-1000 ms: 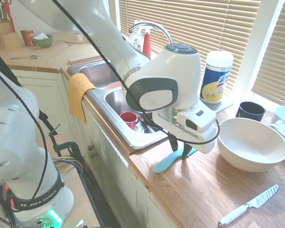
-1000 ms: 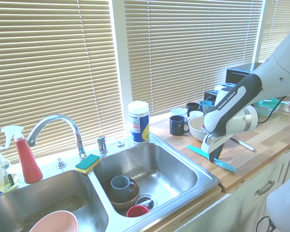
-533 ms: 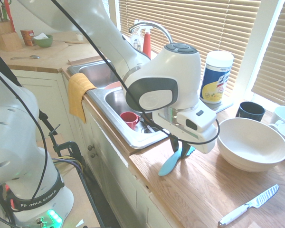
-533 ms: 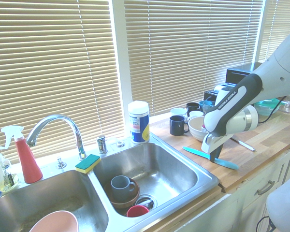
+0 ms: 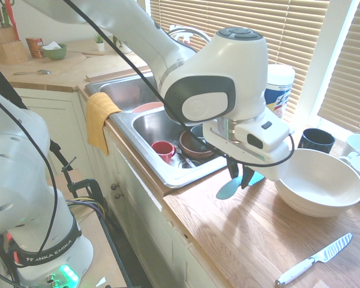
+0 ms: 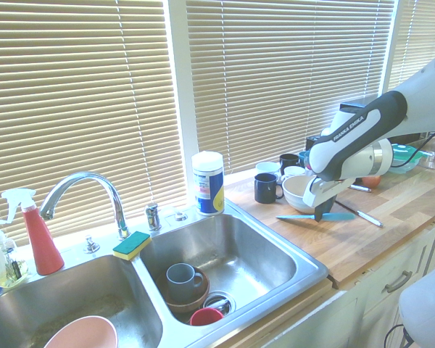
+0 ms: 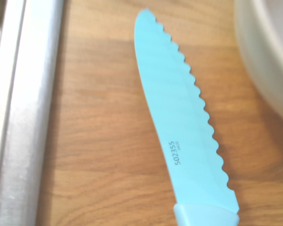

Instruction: Put the knife into the sink

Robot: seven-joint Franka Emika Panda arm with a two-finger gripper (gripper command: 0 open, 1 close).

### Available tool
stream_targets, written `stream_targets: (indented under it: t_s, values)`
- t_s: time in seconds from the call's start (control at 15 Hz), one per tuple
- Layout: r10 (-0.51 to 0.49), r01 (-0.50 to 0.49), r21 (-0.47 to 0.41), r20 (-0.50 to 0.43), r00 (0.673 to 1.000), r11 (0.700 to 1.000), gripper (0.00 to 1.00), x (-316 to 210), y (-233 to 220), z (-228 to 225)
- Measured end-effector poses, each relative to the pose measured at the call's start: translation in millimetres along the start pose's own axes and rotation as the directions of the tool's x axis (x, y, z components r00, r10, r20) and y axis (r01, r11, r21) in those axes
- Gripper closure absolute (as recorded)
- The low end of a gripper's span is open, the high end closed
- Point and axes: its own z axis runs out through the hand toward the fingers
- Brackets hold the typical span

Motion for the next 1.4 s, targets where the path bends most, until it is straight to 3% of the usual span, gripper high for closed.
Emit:
stream_targets:
  t_s: [0.47, 0.8, 1.13, 1.4]
  values:
    - [-0.036, 0.037, 0.031, -0.032, 0.999, 0.999, 1.0, -6.8, -24.6, -38.6]
    - [-0.084, 0.087, 0.039, -0.065, 0.994, 0.995, 1.0, -30.1, -76.4, -68.1]
    - [-0.072, 0.074, 0.027, -0.069, 0.995, 0.997, 1.0, -87.9, -158.1, -63.0]
    - [-0.004, 0.004, -0.017, -0.05, 0.999, 1.0, 1.0, -121.4, -196.8, -20.6]
